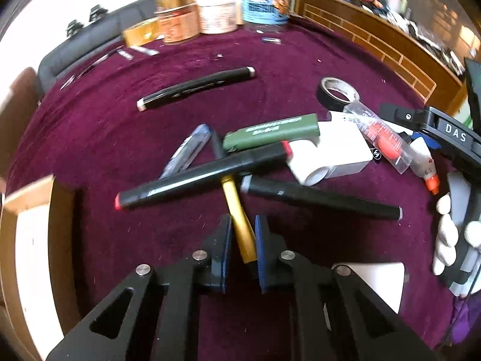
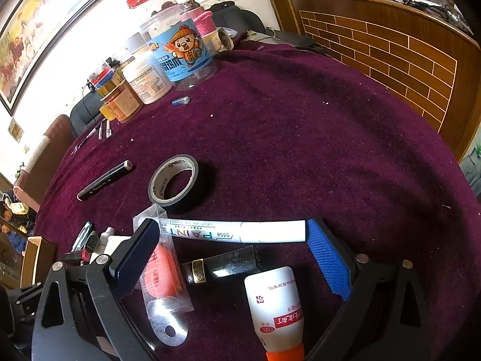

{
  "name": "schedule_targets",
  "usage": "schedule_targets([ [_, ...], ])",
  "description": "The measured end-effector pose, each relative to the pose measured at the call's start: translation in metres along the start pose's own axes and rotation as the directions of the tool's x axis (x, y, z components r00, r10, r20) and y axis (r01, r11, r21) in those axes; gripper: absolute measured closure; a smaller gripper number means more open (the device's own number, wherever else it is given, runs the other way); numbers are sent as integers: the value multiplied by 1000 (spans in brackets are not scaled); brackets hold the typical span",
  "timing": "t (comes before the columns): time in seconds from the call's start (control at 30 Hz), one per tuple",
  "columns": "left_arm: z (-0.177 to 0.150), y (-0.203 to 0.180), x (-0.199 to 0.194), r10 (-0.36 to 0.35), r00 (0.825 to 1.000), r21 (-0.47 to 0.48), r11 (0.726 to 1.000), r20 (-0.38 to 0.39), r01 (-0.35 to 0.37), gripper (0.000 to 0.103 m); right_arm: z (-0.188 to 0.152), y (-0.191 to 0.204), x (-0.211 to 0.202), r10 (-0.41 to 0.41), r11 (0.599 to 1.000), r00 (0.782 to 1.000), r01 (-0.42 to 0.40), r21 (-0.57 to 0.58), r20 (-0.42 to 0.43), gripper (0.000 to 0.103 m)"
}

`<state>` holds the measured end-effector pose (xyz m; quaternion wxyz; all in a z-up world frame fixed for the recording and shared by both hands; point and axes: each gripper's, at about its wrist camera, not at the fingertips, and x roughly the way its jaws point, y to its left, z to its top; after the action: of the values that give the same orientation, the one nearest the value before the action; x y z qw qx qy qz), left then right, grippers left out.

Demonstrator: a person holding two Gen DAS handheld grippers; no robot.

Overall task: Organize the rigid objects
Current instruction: 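Close the left gripper on the yellow-and-black pen, then lift the yellow pen with the left gripper while the right gripper grasps the red-capped black marker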

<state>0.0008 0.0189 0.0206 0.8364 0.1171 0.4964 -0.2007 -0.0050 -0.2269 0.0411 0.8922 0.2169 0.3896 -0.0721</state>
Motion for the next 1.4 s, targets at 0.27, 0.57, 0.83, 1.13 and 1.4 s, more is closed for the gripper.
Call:
schedule_targets([
  [0.27, -54, 29, -32, -98, 995, -132, 987, -13, 95, 91, 0, 1, 1, -10, 1000, 1000, 10, -8, -5, 4],
  [0.57, -33, 9, -16, -5, 999, -81, 997, 47, 9, 79, 0, -1, 0, 7, 1000, 1000, -7, 5, 3, 4],
  [0.83, -55, 28, -49, -107, 982, -181, 974, 153, 135, 97, -1, -4, -1, 16, 1000, 1000, -17, 11, 4, 4],
  [1.13, -85, 68, -105, -174, 939, -273, 927, 298, 258, 97, -3, 24, -35, 102, 990, 994, -105, -91, -36, 4],
  [1.4, -111, 94, -119, -186, 917, -320, 897, 353, 305, 97, -27, 162, -32, 100, 798, 982, -174, -577, -158, 5],
])
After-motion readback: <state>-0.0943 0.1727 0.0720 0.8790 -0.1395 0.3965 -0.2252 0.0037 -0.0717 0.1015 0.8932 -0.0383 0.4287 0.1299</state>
